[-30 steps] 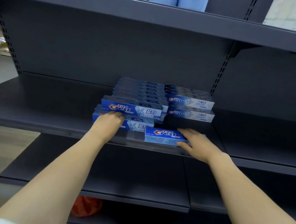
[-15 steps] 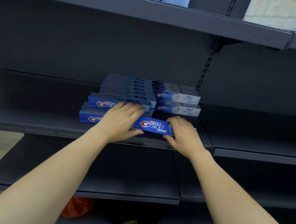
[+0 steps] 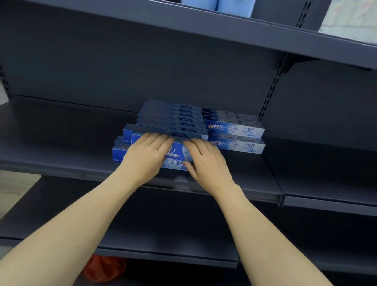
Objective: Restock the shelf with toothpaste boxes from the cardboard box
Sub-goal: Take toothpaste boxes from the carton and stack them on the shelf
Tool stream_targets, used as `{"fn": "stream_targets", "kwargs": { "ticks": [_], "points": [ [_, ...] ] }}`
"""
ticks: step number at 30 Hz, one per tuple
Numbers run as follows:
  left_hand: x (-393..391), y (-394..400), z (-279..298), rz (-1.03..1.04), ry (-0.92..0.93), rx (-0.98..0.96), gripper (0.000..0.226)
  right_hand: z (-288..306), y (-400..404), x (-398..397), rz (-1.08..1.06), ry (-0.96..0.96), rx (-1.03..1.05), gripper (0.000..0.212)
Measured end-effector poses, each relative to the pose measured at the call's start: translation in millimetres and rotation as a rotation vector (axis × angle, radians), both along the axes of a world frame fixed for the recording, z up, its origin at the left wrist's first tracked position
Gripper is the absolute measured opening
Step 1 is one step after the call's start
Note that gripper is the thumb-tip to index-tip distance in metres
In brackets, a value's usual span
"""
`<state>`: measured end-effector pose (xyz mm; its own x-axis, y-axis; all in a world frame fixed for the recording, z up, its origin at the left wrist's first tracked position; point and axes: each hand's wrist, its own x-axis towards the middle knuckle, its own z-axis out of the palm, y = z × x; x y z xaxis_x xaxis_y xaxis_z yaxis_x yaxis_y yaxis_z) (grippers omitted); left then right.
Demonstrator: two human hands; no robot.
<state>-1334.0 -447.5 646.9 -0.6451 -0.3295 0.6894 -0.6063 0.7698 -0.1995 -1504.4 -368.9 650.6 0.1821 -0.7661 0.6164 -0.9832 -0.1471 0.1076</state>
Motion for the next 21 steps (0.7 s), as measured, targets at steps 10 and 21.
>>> {"fn": "stream_targets", "kwargs": {
  "ticks": [10, 21],
  "points": [
    [26, -19, -13, 0.012, 0.014, 0.102, 0.067, -16, -27, 27, 0.042, -0.064, -0.016, 0.048],
    [17, -37, -17, -0.049, 0.078, 0.144, 0.053, -23, -41, 24, 0.009, -0.168, -0.027, 0.045]
  ]
}}
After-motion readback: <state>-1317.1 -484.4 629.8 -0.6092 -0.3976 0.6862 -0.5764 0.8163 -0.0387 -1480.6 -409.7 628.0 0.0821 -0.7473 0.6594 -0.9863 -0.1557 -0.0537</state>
